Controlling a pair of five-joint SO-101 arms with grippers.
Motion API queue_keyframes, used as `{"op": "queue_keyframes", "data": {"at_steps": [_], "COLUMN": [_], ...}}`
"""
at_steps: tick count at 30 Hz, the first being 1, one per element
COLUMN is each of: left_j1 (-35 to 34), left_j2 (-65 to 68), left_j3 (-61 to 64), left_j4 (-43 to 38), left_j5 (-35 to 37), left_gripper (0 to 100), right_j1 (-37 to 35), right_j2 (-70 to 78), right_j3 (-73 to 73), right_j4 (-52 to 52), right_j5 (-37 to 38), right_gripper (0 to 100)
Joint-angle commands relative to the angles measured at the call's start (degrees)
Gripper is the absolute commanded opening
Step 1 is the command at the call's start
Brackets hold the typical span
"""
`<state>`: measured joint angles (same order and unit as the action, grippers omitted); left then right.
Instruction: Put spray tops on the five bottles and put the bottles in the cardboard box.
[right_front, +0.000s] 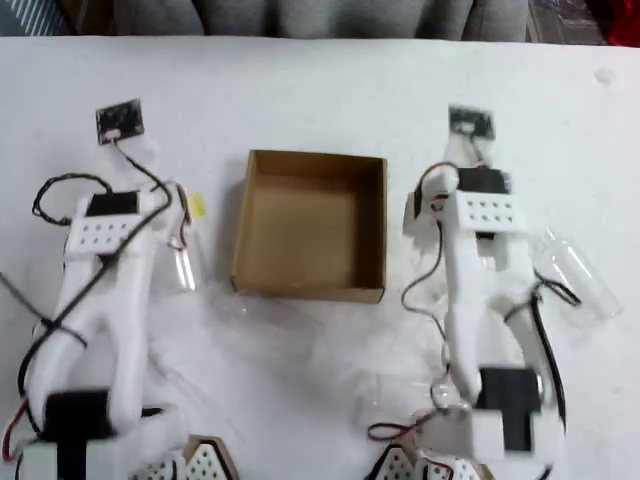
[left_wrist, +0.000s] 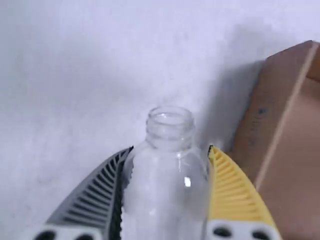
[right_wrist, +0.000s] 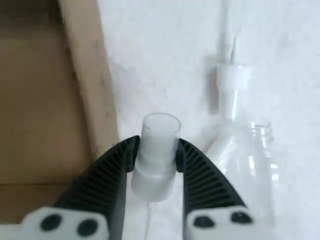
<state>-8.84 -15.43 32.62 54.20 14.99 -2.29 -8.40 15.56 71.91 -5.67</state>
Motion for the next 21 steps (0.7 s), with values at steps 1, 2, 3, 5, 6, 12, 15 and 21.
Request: {"op": "queue_keyframes", "data": {"at_steps": [1, 2, 3, 5, 6, 12, 15, 21], "left_j1": [3.65, 4.44, 5.14, 6.64, 7.43, 13.32, 16.22, 21.49], "left_j2": [-12.09, -14.64, -17.19, -22.55, -25.36, -43.12, -51.12, -64.40], "left_j3": [-2.20, -1.58, -0.62, 1.58, 3.08, 12.75, 15.65, 18.99], "left_j4": [3.34, 3.34, 2.99, 2.37, 1.76, -1.49, -1.49, -1.49], "left_j5": [0.53, 0.44, 0.44, 0.44, 0.35, 0.35, 0.35, 0.35], "left_gripper": [2, 2, 2, 2, 2, 2, 2, 2], "right_j1": [0.04, -0.04, -0.13, -1.80, -3.12, -8.57, -12.00, -19.65], "right_j2": [-12.35, -15.08, -17.89, -23.34, -26.07, -45.14, -54.64, -66.51], "right_j3": [-5.54, -5.89, -6.15, -7.38, -7.74, -7.74, -7.65, -7.65], "right_j4": [2.51, 2.51, 2.42, 2.15, 2.51, 7.43, 7.16, -3.74], "right_j5": [3.60, 5.80, 8.35, 12.92, 14.77, 22.24, 19.52, 14.86], "right_gripper": [1.7, 1.7, 1.7, 1.8, 1.9, 1.7, 1.7, 1.7]}}
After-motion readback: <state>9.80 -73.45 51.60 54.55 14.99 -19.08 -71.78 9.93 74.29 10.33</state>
